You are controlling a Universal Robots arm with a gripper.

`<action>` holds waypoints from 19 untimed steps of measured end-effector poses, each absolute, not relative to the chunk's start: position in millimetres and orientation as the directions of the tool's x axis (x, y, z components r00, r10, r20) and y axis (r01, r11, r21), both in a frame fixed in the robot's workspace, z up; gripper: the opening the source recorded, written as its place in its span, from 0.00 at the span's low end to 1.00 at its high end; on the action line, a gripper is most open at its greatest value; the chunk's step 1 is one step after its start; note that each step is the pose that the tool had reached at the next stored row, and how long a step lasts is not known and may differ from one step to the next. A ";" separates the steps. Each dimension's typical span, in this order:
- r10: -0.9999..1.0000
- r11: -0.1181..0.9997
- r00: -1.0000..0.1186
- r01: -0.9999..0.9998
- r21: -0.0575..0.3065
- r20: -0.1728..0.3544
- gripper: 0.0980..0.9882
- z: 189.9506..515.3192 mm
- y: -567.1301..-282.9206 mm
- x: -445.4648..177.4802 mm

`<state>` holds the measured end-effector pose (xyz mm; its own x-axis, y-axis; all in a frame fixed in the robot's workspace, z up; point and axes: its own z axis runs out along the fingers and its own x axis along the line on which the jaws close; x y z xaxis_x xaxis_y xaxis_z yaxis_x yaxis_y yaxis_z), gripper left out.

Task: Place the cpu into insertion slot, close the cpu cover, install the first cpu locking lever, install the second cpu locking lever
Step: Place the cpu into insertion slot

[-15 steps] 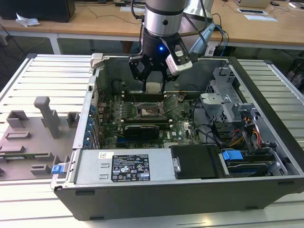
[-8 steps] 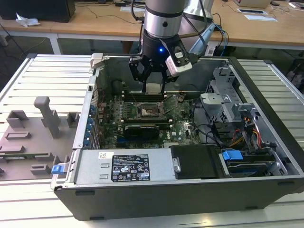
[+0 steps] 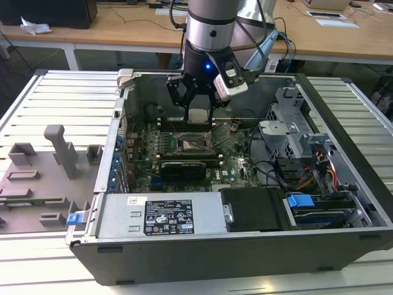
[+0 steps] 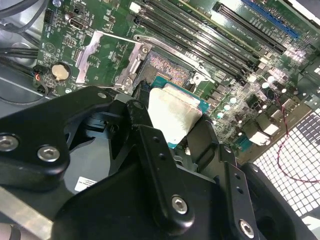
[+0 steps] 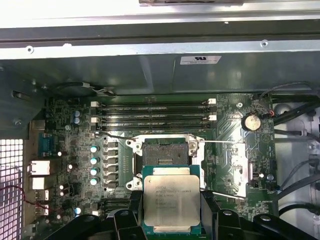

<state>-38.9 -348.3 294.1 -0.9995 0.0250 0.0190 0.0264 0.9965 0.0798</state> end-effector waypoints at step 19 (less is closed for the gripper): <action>0.025 0.996 -1.000 0.026 0.080 0.019 0.50 282.2 -348.3 -38.9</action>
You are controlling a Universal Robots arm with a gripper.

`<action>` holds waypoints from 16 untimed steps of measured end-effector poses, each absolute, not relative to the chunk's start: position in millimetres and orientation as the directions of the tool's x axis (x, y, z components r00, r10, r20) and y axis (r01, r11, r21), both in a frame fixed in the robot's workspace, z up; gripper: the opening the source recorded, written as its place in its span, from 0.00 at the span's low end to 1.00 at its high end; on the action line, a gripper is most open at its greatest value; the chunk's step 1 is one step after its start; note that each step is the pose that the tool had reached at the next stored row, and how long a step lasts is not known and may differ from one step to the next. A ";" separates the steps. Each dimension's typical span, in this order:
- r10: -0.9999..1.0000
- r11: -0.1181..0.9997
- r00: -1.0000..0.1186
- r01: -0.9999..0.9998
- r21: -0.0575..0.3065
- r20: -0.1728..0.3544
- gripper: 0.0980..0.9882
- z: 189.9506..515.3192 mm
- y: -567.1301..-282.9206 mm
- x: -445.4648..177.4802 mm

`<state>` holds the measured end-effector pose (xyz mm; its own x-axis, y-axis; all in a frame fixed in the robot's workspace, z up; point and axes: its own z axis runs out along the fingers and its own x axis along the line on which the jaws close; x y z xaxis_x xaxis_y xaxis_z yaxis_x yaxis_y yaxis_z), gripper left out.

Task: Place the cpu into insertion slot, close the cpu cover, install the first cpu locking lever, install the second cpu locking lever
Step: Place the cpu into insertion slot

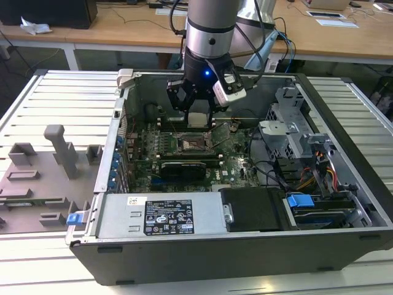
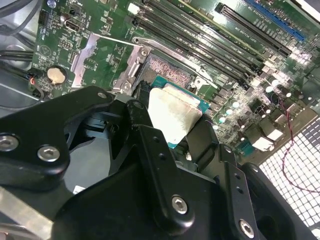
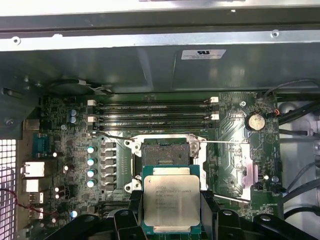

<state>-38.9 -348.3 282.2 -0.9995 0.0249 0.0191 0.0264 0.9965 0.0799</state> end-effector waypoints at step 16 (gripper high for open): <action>0.025 0.996 -1.000 0.026 0.080 0.019 0.50 274.5 -338.1 -38.8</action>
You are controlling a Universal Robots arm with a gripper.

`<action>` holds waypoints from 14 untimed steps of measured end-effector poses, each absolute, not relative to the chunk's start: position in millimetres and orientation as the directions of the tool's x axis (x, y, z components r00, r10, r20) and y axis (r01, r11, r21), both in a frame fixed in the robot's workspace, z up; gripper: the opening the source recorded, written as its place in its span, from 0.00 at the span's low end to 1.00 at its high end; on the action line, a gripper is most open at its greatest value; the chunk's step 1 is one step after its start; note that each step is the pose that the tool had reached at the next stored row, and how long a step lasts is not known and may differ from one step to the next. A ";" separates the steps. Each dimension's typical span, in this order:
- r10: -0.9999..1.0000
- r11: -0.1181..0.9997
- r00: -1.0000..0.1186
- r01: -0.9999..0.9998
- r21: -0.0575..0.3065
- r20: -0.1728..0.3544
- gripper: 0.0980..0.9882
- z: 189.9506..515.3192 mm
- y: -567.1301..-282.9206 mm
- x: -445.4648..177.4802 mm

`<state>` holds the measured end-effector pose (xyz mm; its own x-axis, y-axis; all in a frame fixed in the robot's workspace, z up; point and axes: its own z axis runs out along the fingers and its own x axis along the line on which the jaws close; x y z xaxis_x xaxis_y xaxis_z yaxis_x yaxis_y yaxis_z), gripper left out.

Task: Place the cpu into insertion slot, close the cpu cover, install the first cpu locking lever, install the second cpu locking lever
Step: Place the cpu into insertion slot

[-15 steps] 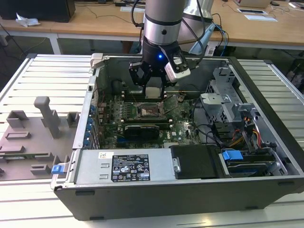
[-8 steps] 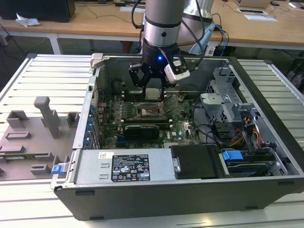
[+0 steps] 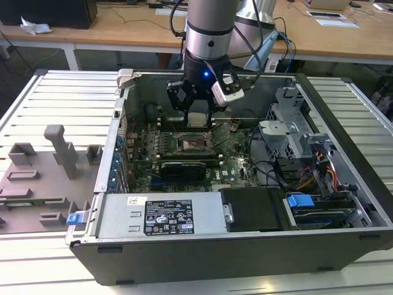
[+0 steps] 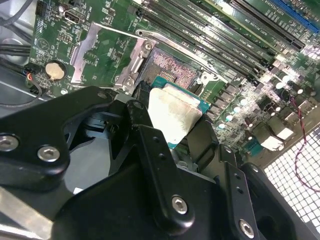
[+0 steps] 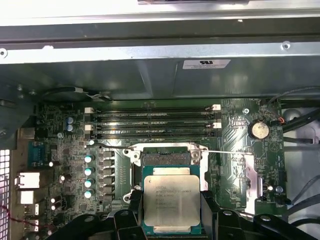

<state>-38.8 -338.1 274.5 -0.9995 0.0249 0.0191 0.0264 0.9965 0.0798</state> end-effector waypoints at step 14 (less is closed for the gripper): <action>0.036 0.996 -0.999 0.037 0.076 0.019 0.50 263.9 -337.9 -38.8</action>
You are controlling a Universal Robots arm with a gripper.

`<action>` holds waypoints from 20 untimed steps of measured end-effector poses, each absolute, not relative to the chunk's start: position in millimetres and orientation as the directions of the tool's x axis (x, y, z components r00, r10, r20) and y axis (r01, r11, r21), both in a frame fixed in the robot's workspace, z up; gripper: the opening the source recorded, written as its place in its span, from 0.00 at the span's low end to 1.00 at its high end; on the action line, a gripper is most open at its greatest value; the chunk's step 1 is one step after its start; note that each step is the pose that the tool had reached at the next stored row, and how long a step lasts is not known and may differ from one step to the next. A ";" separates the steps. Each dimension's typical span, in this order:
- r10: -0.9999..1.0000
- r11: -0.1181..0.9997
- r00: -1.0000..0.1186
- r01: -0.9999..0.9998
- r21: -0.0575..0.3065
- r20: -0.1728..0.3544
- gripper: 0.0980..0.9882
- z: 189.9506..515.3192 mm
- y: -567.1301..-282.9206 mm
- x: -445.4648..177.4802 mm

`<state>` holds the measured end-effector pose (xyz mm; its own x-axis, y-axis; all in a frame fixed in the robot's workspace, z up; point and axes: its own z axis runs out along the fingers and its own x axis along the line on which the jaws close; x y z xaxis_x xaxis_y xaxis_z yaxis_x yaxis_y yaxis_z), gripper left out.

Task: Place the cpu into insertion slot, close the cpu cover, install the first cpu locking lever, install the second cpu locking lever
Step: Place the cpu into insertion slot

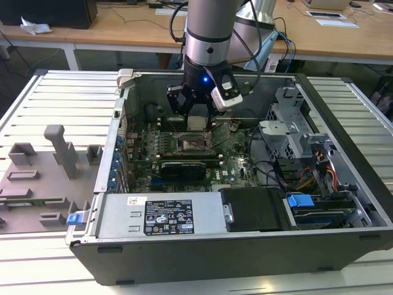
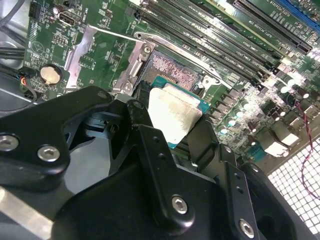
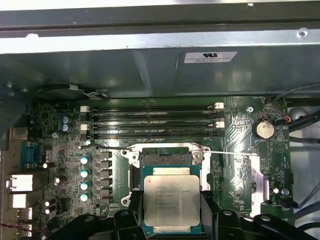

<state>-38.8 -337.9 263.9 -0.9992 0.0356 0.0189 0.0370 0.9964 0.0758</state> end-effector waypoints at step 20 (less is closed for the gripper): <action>0.344 0.937 -0.939 0.344 0.065 0.017 0.50 260.9 -338.0 -38.8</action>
<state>-38.8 -338.0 260.9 -0.9390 0.3436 0.0171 0.3440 0.9367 0.0652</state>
